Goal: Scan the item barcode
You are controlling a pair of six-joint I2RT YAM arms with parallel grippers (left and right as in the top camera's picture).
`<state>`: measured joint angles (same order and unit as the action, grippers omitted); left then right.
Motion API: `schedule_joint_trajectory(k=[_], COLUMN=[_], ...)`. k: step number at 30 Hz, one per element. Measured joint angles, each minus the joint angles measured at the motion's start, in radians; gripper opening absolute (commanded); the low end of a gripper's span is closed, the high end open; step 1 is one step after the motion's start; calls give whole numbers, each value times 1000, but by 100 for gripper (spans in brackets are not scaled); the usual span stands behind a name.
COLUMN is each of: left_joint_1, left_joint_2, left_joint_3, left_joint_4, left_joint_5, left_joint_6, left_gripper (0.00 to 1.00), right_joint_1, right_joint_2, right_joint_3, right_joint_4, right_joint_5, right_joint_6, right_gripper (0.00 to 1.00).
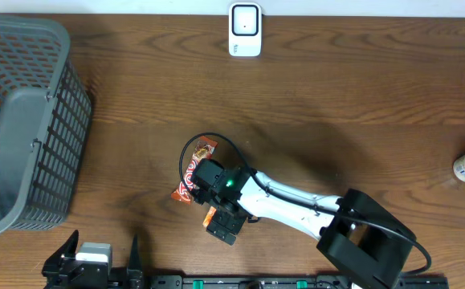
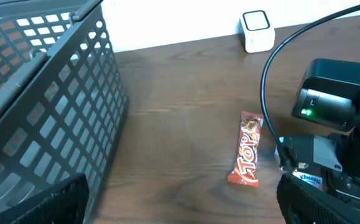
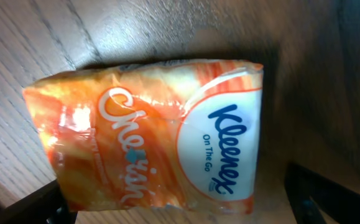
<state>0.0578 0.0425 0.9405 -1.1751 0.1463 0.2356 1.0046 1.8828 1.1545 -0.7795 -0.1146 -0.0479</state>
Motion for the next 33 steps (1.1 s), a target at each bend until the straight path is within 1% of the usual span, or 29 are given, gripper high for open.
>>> schedule_joint_trajectory(k=[6,13,15,18,20,25,31,33], left_joint_1=[0,0,0,0,0,0,0,0], left_joint_2=[0,0,0,0,0,0,0,0], left_joint_3=[0,0,0,0,0,0,0,0], left_joint_4=[0,0,0,0,0,0,0,0], left_joint_5=[0,0,0,0,0,0,0,0], left_joint_6=[0,0,0,0,0,0,0,0], left_gripper=[96,96,97,96,97,97,96,96], right_joint_1=[0,0,0,0,0,0,0,0], right_joint_2=[0,3,9,25,40,44,46,48], right_joint_3=[-4,-4,-2,13,30,34,36,42], right_joint_4=[65,76,82,87,90,92,92,80], right_joint_5=[-4,-8,-8,-3,3,6,12,11], right_joint_6=[-16,-20,-24,-26,-30,-32,-16,-13], right_gripper=[99,99,92,84,75,73,64,58])
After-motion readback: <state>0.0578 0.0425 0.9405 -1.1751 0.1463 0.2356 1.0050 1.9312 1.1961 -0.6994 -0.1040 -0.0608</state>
